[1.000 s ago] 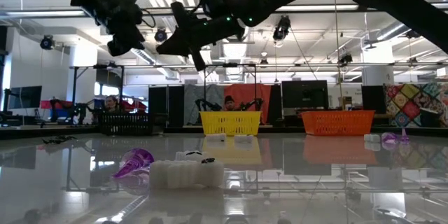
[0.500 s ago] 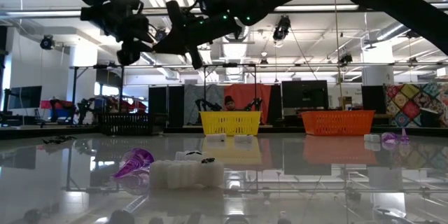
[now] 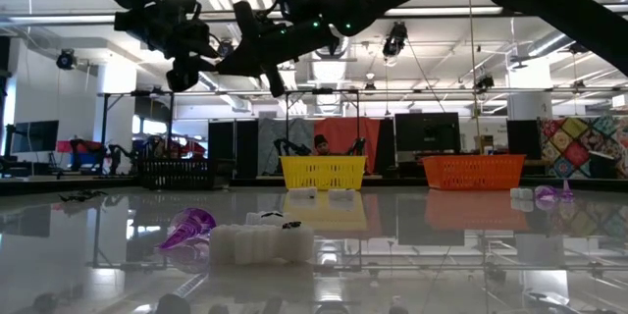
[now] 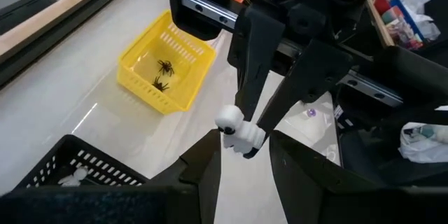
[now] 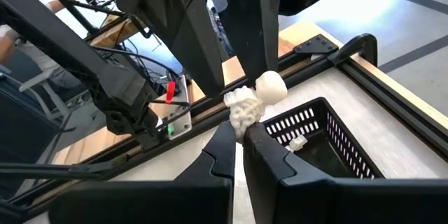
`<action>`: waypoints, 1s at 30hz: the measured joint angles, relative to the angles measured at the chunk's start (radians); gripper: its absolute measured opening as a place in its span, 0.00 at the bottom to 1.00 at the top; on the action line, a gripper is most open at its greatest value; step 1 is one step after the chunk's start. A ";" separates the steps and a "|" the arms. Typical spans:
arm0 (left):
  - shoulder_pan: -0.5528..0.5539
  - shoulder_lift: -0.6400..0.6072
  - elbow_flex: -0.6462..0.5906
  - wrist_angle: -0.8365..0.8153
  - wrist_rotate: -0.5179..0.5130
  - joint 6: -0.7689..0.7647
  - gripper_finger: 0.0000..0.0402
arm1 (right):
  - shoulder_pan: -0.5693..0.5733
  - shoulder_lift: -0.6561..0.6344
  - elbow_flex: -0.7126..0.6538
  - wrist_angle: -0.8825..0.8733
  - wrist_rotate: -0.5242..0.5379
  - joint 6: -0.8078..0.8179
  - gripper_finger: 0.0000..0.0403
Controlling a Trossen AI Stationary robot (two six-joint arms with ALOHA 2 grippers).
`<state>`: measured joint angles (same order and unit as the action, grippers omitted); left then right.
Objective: Sort Halloween decoration
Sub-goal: Put the white skeleton toy into the black basket
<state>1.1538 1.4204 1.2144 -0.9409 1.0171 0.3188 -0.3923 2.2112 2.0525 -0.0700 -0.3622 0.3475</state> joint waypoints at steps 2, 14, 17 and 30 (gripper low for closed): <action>-0.001 0.000 0.000 0.001 0.000 -0.007 0.26 | 0.000 0.000 0.000 0.000 0.000 0.000 0.02; -0.019 0.000 0.000 0.019 -0.040 -0.018 0.26 | 0.002 0.001 0.000 0.000 0.004 0.010 0.02; -0.023 0.000 0.000 0.028 -0.043 -0.020 0.26 | 0.002 0.001 0.000 0.000 0.004 0.011 0.02; -0.025 -0.001 0.000 0.088 -0.112 -0.041 0.15 | 0.001 0.002 0.000 -0.002 0.011 0.018 0.02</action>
<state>1.1286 1.4197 1.2144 -0.8525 0.9051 0.2783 -0.3916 2.2135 2.0525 -0.0723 -0.3508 0.3650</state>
